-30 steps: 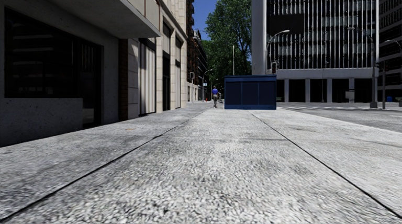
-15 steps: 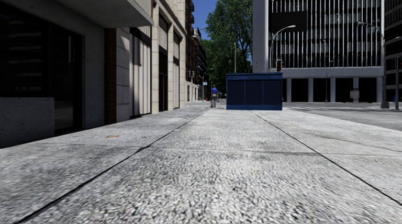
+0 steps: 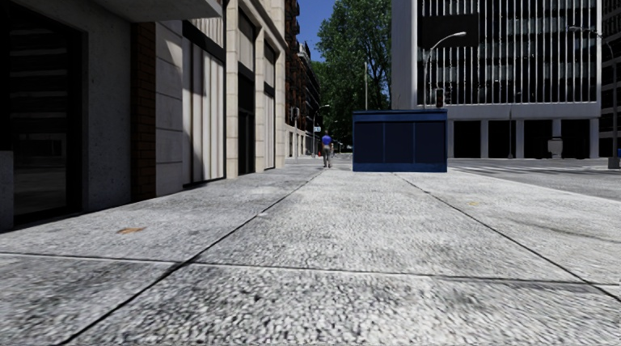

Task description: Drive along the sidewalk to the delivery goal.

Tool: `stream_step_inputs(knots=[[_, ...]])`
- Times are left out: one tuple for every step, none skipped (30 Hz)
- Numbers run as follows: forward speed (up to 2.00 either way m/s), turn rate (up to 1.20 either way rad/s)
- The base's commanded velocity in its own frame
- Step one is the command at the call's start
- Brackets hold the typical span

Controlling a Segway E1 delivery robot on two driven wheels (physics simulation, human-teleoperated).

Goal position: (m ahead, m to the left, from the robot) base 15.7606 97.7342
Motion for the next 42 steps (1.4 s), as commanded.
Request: stream_step_inputs(knots=[[2.00,0.00],[2.00,0.00],[2.00,0.00],[2.00,0.00],[2.00,0.00],[2.00,0.00],[2.00,0.00],[2.00,0.00],[2.00,0.00],[2.00,0.00],[2.00,0.00],[2.00,0.00],[2.00,0.00],[2.00,0.00],[2.00,0.00],[2.00,0.00],[2.00,0.00],[2.00,0.00],[2.00,0.00],[2.00,0.00],[2.00,0.00],[2.00,0.00],[2.00,0.00],[2.00,0.00],[2.00,0.00],[2.00,0.00],[2.00,0.00],[2.00,0.00],[2.00,0.00],[2.00,0.00],[2.00,0.00],[2.00,0.00],[2.00,0.00],[2.00,0.00],[2.00,0.00],[2.00,0.00],[2.00,0.00],[2.00,0.00],[2.00,0.00],[2.00,0.00],[2.00,0.00],[2.00,0.00]])
